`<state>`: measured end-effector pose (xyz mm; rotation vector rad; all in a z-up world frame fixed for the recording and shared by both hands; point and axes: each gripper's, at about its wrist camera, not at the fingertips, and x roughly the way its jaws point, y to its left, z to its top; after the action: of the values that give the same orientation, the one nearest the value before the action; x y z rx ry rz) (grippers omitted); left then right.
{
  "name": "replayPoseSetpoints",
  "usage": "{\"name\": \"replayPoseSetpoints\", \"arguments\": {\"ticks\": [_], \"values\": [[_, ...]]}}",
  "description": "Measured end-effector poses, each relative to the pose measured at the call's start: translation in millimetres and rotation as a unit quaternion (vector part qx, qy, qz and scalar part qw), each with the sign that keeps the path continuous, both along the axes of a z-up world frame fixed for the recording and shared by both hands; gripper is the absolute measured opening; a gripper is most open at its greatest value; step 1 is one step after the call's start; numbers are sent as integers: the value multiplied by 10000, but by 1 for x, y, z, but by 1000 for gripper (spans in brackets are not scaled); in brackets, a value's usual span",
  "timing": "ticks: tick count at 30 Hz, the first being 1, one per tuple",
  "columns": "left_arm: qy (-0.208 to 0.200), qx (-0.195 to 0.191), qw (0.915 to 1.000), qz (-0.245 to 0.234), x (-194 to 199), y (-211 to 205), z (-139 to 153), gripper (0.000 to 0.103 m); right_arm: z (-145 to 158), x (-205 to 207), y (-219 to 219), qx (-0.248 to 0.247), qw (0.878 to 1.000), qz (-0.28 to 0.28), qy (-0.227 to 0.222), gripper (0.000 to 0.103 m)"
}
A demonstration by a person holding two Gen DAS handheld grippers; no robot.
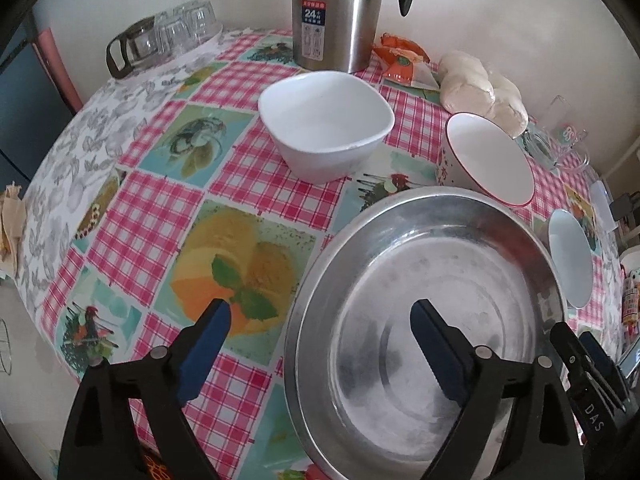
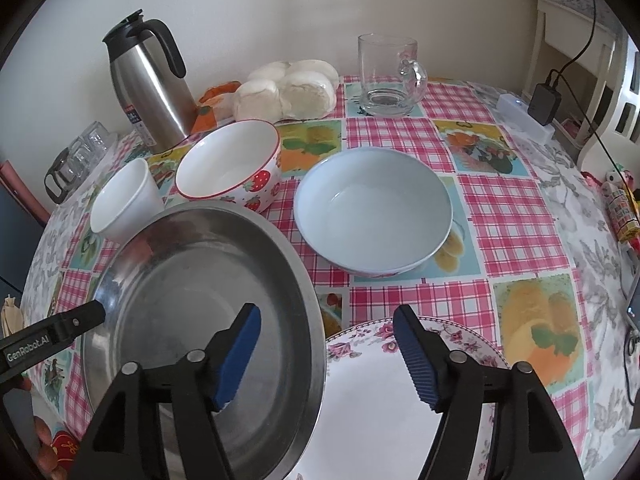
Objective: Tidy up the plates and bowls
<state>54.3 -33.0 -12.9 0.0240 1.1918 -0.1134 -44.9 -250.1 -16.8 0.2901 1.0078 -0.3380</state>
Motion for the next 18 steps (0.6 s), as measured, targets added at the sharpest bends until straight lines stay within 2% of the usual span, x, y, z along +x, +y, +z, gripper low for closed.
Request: {"name": "replayPoseSetpoints", "arguments": {"ticks": [6,18], "values": [[-42,66,10000,-43,0,-2,-1,96,-2,1,2,-4,10000,71,-7,85],[-86,78,9999,-73,-2,-2,1,97,0,0,1,-5,9998,129,-149,102]]}}
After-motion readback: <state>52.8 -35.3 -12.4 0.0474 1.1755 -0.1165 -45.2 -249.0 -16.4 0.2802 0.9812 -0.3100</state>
